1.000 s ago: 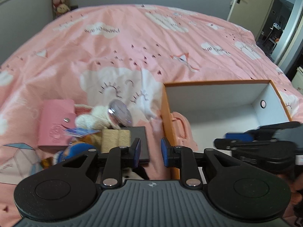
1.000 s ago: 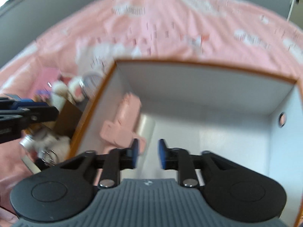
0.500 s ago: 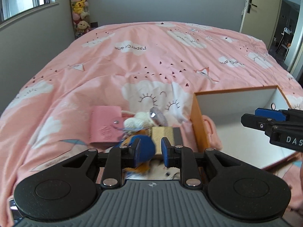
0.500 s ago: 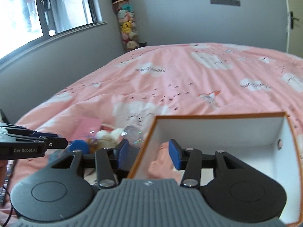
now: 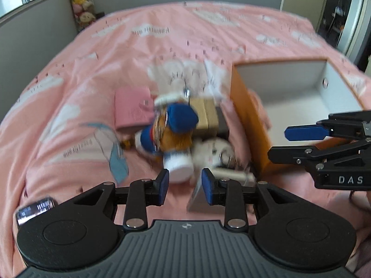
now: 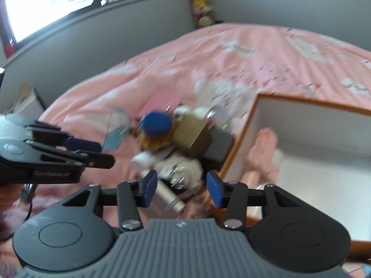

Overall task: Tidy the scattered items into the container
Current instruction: 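Grasp white rectangular box with right tool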

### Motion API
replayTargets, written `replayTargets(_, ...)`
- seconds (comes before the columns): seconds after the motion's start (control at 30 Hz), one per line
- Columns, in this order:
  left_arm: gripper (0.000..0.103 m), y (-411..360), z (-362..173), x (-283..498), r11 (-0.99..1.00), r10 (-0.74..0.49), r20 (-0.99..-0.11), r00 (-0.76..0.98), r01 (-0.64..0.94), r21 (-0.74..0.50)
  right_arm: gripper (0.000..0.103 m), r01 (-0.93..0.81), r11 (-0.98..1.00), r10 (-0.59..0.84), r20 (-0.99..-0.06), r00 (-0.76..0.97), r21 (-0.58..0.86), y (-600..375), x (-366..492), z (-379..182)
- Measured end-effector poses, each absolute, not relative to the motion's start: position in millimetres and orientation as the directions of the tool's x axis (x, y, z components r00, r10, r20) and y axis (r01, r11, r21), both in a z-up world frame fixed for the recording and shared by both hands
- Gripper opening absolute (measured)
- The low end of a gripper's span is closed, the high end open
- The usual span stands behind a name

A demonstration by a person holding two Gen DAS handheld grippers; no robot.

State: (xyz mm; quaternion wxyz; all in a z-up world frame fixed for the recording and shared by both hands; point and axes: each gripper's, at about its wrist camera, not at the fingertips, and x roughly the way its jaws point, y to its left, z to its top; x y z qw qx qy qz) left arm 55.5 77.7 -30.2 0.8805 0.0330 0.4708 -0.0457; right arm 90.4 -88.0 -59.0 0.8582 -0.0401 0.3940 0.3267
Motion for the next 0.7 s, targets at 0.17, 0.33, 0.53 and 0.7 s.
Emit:
replayTargets(0.17,0.036,81.4,-45.7,56.4,0.994,-0.037,-0.864,0.502,0.110,0.022,0.047,-0.660,0.738,0.502,-0.768,0.398,0.141,-64.7,94.1,-80.9)
replayTargets(0.33,0.036,82.3,-54.6,63.0,0.992,-0.040,-0.880,0.474,0.126,0.023,0.044,-0.718,0.691,0.468,-0.811,0.350,0.089,-47.1,106.8,-93.0)
replayTargets(0.53,0.036,84.5,-62.4,71.2,0.991,-0.046,-0.893,0.448,0.133,0.015,0.044,-0.766,0.639,0.445,-0.848,0.287,0.076,-32.2,129.8,-105.7)
replayTargets(0.7,0.036,84.1,-67.2,75.1,0.990,-0.048,-0.904,0.425,0.142,0.014,0.040,-0.780,0.614,0.454,-0.863,0.221,0.123,-27.0,134.1,-115.1)
